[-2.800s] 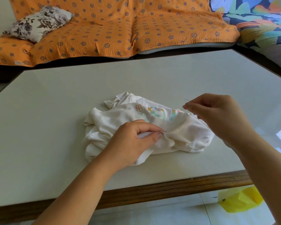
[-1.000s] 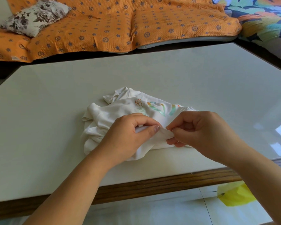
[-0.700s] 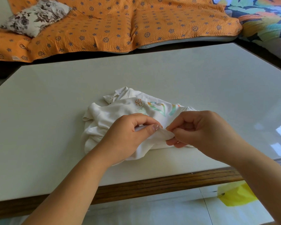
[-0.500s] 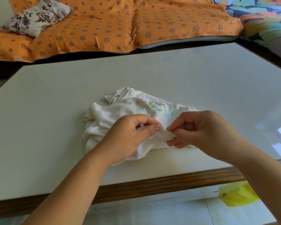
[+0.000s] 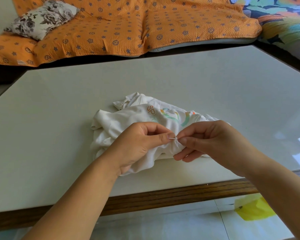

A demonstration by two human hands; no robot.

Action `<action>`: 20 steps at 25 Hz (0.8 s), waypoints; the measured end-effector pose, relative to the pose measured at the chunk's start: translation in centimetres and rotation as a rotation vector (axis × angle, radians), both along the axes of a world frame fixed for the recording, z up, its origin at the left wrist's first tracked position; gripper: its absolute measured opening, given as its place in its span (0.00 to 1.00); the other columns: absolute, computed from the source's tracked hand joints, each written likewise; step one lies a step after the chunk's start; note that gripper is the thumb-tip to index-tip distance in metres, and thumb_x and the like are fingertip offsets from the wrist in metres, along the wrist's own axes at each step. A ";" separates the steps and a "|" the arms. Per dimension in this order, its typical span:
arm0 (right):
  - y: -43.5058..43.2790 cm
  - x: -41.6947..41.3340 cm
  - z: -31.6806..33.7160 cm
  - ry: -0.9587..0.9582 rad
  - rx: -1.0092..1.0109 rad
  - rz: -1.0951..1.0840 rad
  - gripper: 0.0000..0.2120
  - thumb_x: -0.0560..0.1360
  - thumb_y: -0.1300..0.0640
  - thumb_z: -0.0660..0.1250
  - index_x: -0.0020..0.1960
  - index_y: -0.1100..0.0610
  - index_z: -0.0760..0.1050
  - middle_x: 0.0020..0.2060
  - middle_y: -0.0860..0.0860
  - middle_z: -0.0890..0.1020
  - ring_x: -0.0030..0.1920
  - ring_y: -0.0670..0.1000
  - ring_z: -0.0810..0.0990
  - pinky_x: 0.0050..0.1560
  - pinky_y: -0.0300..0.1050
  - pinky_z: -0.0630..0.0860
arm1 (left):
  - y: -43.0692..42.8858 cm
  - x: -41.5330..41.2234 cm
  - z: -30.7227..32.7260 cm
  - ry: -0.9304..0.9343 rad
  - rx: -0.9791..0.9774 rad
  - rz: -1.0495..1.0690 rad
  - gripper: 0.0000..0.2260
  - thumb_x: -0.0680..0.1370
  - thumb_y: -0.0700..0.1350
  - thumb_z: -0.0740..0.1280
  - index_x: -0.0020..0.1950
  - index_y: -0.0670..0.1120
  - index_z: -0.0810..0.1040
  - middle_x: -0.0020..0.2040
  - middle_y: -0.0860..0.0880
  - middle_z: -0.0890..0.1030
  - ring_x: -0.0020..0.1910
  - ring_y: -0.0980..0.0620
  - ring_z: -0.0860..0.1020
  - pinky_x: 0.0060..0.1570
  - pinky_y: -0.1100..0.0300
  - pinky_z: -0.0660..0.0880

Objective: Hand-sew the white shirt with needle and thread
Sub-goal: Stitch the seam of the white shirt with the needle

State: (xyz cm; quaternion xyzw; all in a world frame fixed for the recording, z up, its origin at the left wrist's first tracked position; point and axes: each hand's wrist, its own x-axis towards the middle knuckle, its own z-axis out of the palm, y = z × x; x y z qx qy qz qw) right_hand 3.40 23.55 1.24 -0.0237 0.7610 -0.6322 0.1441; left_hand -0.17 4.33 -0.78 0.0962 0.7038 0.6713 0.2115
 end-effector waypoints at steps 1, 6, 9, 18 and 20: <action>-0.1 0.0 -0.2 0.010 0.003 -0.021 0.04 0.74 0.64 0.68 0.44 0.59 0.83 0.36 0.58 0.86 0.39 0.53 0.86 0.42 0.43 0.83 | 0.0 -0.1 -0.1 -0.012 0.015 0.009 0.09 0.65 0.49 0.74 0.41 0.46 0.85 0.39 0.51 0.83 0.42 0.58 0.80 0.45 0.69 0.75; -0.6 0.0 -0.5 0.089 0.009 -0.124 0.05 0.72 0.64 0.72 0.42 0.56 0.85 0.29 0.54 0.83 0.30 0.46 0.80 0.35 0.35 0.77 | 0.1 -0.2 -0.2 -0.052 0.079 0.081 0.09 0.65 0.47 0.74 0.41 0.44 0.83 0.38 0.50 0.83 0.41 0.59 0.80 0.44 0.69 0.75; -1.2 0.1 -0.5 0.113 -0.085 -0.162 0.05 0.71 0.66 0.72 0.43 0.58 0.83 0.31 0.56 0.84 0.30 0.50 0.83 0.34 0.36 0.78 | 0.4 -0.1 -0.2 -0.096 0.152 0.110 0.07 0.65 0.45 0.73 0.40 0.44 0.82 0.36 0.50 0.83 0.39 0.59 0.81 0.43 0.69 0.76; -1.7 0.3 -0.4 0.190 -0.082 -0.152 0.04 0.73 0.64 0.71 0.45 0.57 0.83 0.34 0.56 0.85 0.35 0.53 0.86 0.37 0.42 0.82 | 0.5 0.1 -0.3 -0.103 0.149 0.087 0.06 0.67 0.44 0.74 0.41 0.44 0.84 0.42 0.45 0.84 0.46 0.53 0.82 0.49 0.65 0.77; -1.5 0.0 -0.2 0.232 -0.035 -0.221 0.02 0.74 0.62 0.70 0.44 0.57 0.82 0.35 0.55 0.85 0.33 0.53 0.85 0.33 0.43 0.81 | 0.5 0.2 -0.2 -0.084 0.119 0.081 0.08 0.67 0.46 0.74 0.44 0.44 0.84 0.44 0.45 0.85 0.47 0.53 0.82 0.50 0.64 0.77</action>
